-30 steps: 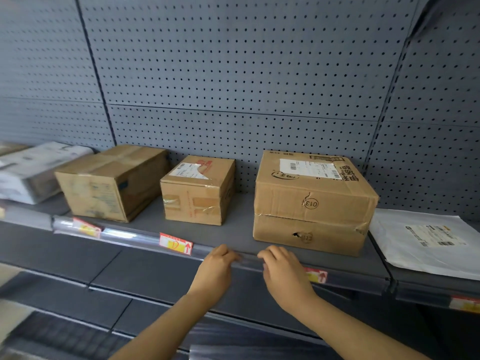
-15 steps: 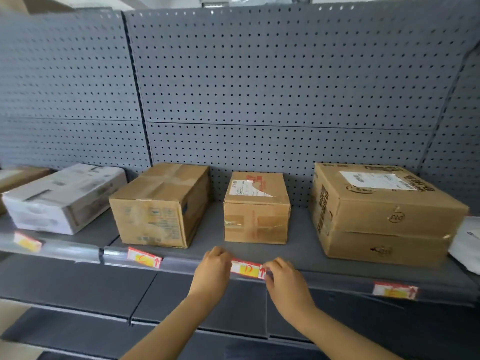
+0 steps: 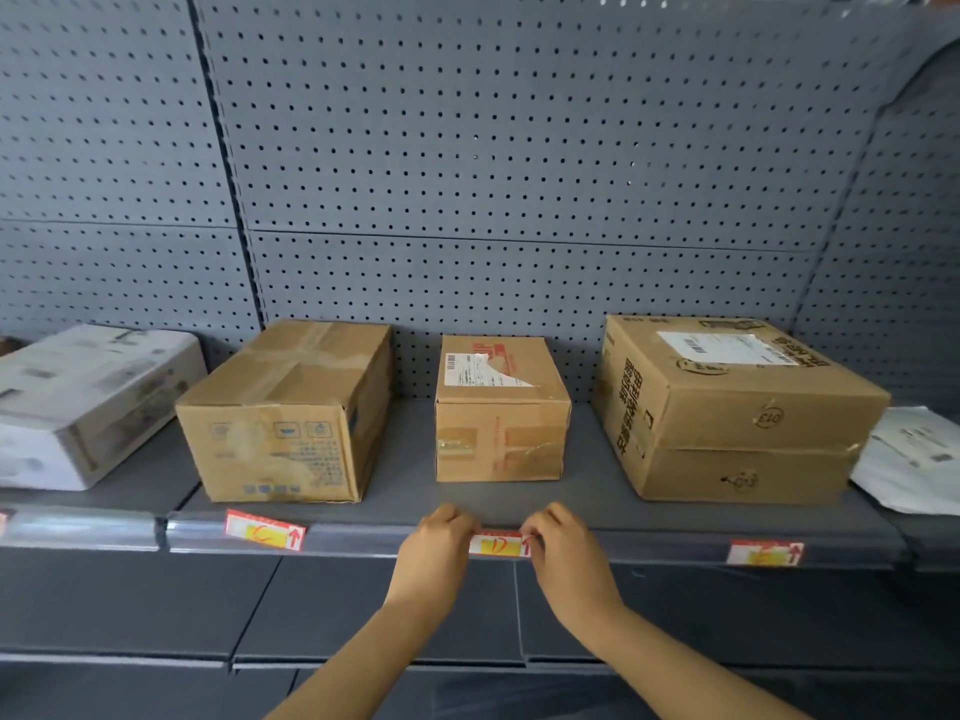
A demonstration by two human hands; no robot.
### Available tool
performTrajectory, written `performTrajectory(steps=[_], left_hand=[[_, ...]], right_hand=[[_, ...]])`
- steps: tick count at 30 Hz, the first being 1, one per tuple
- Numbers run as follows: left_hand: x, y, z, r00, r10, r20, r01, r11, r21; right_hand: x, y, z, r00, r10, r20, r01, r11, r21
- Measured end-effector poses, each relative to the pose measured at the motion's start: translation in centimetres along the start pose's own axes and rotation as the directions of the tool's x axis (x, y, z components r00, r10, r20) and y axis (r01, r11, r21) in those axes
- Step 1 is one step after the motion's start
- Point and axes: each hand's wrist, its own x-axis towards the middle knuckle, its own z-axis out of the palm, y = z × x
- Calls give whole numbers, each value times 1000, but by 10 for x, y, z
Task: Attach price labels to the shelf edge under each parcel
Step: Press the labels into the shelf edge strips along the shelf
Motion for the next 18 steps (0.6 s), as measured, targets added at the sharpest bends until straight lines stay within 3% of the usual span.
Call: performTrajectory(steps=[18], left_hand=[[-25, 2, 9, 990, 142, -21, -138, 981, 134]], right_hand=[[-12, -10, 9, 979, -183, 93, 202, 934, -293]])
